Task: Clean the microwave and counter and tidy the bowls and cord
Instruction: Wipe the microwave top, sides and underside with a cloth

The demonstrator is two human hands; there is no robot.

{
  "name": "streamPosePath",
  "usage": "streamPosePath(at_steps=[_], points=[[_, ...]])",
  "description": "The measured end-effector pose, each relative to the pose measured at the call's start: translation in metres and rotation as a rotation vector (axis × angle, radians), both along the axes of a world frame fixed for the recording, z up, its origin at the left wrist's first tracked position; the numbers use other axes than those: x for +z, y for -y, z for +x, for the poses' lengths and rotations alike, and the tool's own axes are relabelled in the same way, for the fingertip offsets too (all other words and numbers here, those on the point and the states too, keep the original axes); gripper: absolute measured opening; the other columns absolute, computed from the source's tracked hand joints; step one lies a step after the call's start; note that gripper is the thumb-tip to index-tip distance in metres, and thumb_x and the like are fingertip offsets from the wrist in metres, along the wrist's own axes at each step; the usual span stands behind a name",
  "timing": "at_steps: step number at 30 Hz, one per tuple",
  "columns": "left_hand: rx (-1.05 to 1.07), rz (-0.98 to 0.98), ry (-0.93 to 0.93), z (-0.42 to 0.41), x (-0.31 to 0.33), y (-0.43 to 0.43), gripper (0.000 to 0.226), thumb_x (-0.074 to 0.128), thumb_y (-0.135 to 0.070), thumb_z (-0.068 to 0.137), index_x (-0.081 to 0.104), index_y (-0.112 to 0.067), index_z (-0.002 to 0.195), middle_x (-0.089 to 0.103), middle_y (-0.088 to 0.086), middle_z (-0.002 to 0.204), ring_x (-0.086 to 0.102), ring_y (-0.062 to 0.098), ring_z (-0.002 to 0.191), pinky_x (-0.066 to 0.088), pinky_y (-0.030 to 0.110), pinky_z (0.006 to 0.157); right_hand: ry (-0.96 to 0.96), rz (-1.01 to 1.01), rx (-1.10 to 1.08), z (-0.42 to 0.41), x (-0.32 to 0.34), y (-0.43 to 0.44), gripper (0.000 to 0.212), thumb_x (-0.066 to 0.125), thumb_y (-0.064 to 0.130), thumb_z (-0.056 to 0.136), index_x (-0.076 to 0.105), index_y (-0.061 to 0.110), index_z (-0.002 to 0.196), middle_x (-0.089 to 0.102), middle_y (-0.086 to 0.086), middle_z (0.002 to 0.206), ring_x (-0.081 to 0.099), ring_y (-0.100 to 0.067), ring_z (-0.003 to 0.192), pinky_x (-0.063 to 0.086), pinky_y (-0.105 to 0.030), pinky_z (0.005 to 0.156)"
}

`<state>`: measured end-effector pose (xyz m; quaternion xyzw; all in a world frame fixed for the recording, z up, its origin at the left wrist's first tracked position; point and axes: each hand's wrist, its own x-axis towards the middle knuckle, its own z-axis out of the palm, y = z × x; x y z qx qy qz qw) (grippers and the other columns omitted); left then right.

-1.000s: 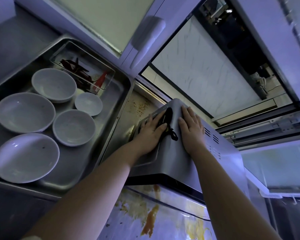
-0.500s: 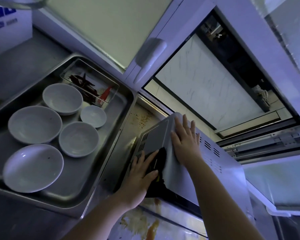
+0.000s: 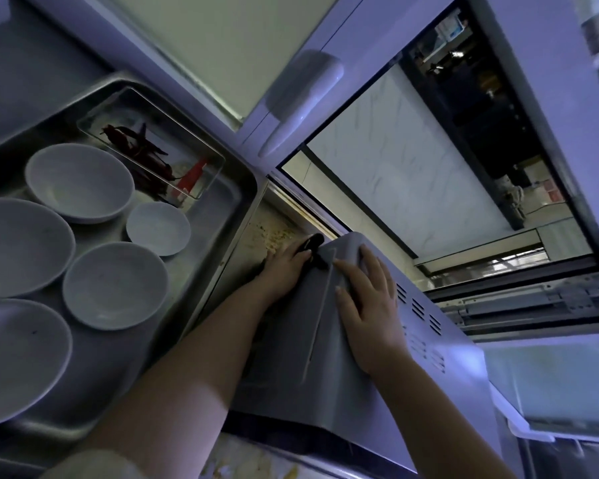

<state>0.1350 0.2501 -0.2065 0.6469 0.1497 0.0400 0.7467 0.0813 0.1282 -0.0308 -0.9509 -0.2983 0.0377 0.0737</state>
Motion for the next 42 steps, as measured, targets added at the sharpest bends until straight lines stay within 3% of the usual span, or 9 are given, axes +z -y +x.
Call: streamPosePath(at_steps=[7,10,13,18,23,28,32,37,42], points=[[0.030,0.077,0.190,-0.020,0.016,0.013,0.056,0.026,-0.066,0.084,0.021,-0.060,0.139,0.031,-0.002,0.154,0.021,0.026,0.144,0.016,0.055,0.115,0.035,0.073,0.112,0.003,-0.001,0.003,0.043,0.039,0.049,0.088,0.061,0.032,0.121,0.035,0.009,0.151,0.019,-0.014,0.144,0.023,-0.047,0.115],[0.037,0.124,0.224,-0.060,0.007,0.028,0.060,0.023,-0.078,0.083,0.014,-0.065,0.140,0.022,-0.012,0.158,0.014,0.018,0.147,0.015,0.062,0.112,0.130,0.156,0.302,0.002,-0.002,0.006,0.030,0.048,0.032,0.093,0.071,0.017,0.106,0.060,0.002,0.127,0.042,-0.019,0.132,0.036,-0.043,0.108],[0.008,0.059,0.172,-0.101,-0.016,0.041,0.057,0.031,-0.070,0.079,0.012,-0.073,0.133,0.011,-0.016,0.160,0.003,0.015,0.149,0.019,0.062,0.113,0.160,0.156,0.581,0.009,0.005,0.011,0.027,0.051,0.024,0.095,0.073,0.007,0.097,0.069,-0.004,0.108,0.056,-0.021,0.118,0.043,-0.045,0.102],[-0.018,0.086,0.074,-0.133,-0.030,0.044,0.059,0.024,-0.063,0.072,0.003,-0.082,0.123,0.006,-0.015,0.161,-0.001,0.014,0.149,0.020,0.059,0.114,0.166,-0.024,0.907,0.035,0.010,0.022,0.027,0.048,0.023,0.095,0.067,0.007,0.107,0.067,-0.010,0.112,0.056,-0.027,0.119,0.039,-0.050,0.105],[0.009,0.108,0.069,-0.084,-0.006,0.031,0.060,0.019,-0.062,0.066,-0.001,-0.085,0.117,0.007,-0.007,0.162,-0.001,0.021,0.149,0.021,0.059,0.114,0.174,-0.018,0.928,0.038,0.003,0.020,0.024,0.048,0.019,0.090,0.064,0.008,0.105,0.066,-0.012,0.108,0.056,-0.028,0.115,0.038,-0.049,0.105],[0.002,0.086,0.068,0.002,-0.017,0.004,0.059,0.024,-0.071,0.080,0.026,-0.063,0.138,0.034,-0.002,0.153,0.027,0.028,0.142,0.028,0.055,0.111,0.133,-0.043,0.872,0.038,0.005,0.018,0.032,0.043,0.024,0.093,0.067,0.005,0.102,0.063,-0.013,0.111,0.053,-0.029,0.116,0.038,-0.048,0.102],[-0.018,0.068,0.094,0.016,-0.045,0.003,0.054,0.021,-0.083,0.081,0.025,-0.071,0.133,0.032,-0.002,0.155,0.026,0.027,0.143,0.027,0.058,0.111,0.070,-0.102,0.848,0.041,0.006,0.011,0.042,0.034,0.034,0.097,0.066,0.008,0.105,0.059,-0.010,0.114,0.048,-0.029,0.119,0.036,-0.050,0.099],[-0.052,0.140,-0.013,-0.054,-0.023,0.014,0.048,0.023,-0.060,0.083,-0.006,-0.087,0.111,0.004,0.008,0.162,0.004,0.034,0.148,0.014,0.065,0.112,0.095,-0.136,0.912,0.040,0.006,0.009,0.046,0.030,0.034,0.098,0.067,0.007,0.103,0.061,-0.011,0.110,0.052,-0.031,0.114,0.034,-0.052,0.102],[-0.045,0.040,0.023,-0.123,-0.010,0.033,0.078,0.030,-0.031,0.070,0.001,-0.085,0.120,-0.006,-0.006,0.162,0.016,0.028,0.147,0.024,0.064,0.110,0.127,-0.170,0.969,0.039,0.008,0.008,0.052,0.026,0.035,0.101,0.069,0.005,0.101,0.064,-0.013,0.107,0.057,-0.033,0.107,0.036,-0.052,0.103]])
